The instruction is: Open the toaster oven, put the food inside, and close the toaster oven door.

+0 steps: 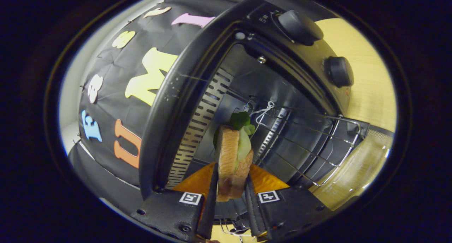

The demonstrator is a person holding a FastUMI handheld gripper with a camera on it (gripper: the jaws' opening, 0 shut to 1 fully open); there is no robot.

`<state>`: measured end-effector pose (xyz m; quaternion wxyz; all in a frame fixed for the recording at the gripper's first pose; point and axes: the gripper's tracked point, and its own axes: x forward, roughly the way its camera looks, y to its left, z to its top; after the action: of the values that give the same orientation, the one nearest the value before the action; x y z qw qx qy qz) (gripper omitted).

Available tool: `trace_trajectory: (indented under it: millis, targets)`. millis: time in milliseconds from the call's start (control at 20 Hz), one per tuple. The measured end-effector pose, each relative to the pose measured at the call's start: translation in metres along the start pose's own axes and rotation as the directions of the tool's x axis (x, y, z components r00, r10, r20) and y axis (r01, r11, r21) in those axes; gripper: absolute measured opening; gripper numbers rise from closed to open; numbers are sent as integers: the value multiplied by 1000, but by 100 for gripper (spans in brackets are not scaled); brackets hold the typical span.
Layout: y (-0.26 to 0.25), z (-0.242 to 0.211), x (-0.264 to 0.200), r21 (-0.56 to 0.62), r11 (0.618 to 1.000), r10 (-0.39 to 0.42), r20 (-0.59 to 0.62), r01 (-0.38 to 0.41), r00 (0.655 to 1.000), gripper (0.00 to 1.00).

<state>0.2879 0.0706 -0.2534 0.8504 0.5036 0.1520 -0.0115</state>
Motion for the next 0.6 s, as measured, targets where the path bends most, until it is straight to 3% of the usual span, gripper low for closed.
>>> trace_trajectory:
  millis: [150, 300, 450, 600]
  targets:
    - [-5, -2, -2, -7, 1000, -29, -18, 29, 999, 46]
    - [-4, -6, -8, -132, 989, -68, -38, 62, 997, 51]
    - [-3, -11, -4, -311, 948, -83, -54, 63, 995, 61]
    - [-3, -18, -4, -465, 882, -112, -66, 68, 992, 71]
